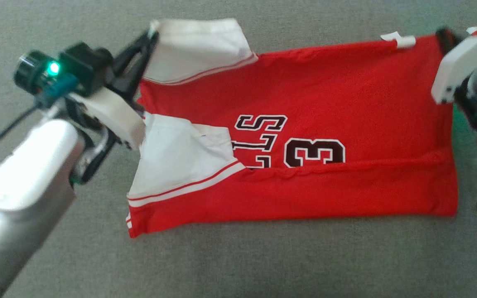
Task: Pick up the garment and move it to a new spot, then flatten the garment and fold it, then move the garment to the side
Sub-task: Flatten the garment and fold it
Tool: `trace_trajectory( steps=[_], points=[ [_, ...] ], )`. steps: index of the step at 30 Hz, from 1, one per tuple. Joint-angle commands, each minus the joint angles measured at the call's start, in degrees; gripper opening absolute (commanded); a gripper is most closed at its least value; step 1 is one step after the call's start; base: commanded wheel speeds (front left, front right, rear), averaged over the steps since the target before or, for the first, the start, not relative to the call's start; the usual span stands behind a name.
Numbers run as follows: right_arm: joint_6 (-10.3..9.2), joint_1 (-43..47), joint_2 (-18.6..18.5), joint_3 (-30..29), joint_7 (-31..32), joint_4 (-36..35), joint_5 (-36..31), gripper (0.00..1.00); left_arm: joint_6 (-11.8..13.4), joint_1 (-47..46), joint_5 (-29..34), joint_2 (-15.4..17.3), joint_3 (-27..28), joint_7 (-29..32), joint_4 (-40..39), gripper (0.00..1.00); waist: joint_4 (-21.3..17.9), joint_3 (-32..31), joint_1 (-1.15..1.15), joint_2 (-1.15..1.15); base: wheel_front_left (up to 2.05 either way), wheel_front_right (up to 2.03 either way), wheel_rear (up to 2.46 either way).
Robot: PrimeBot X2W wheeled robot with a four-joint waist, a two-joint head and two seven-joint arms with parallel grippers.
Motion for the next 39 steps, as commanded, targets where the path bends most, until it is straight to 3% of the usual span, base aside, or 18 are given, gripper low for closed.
trace_trajectory(
  steps=[1, 13, 22, 30, 39],
  points=[
    [-0.05, -3.22, -0.56, 0.61, -1.84, -2.83, 2.20, 0.00, 0.23, -4.36, -0.04, 2.67, 3.74, -0.94, 0.24, 0.00, -0.60, 0.18, 0.00, 0.00, 0.00, 0.00, 0.00],
    [-0.05, -11.03, 1.98, -0.27, -9.48, -4.25, 10.82, 0.00, -1.71, -17.68, 4.36, 0.07, 5.32, -8.35, 15.57, 0.00, -2.94, 2.84, 0.00, 0.00, 0.00, 0.00, 0.00],
    [-0.05, -15.37, 3.99, -0.15, -16.69, -2.01, 15.22, 0.00, -1.77, -26.19, 6.86, -4.50, 6.24, -17.60, 29.32, 0.00, -4.00, 3.42, 0.00, 0.00, 0.00, 0.00, 0.00],
    [-0.05, -13.31, 2.63, 3.38, -16.19, 0.05, 20.31, 0.00, -4.56, -24.86, 7.18, -7.30, 5.10, -19.46, 34.64, 0.00, -3.31, 1.63, 0.00, 0.00, 0.00, 0.00, 0.00],
    [-0.05, -6.50, -1.45, 9.13, -14.21, -1.65, 26.45, 0.00, -6.27, -16.60, 7.95, -6.95, 2.94, -19.77, 31.98, 0.00, -2.14, -2.43, 0.00, 0.00, 0.00, 0.00, 0.00]
  ],
)
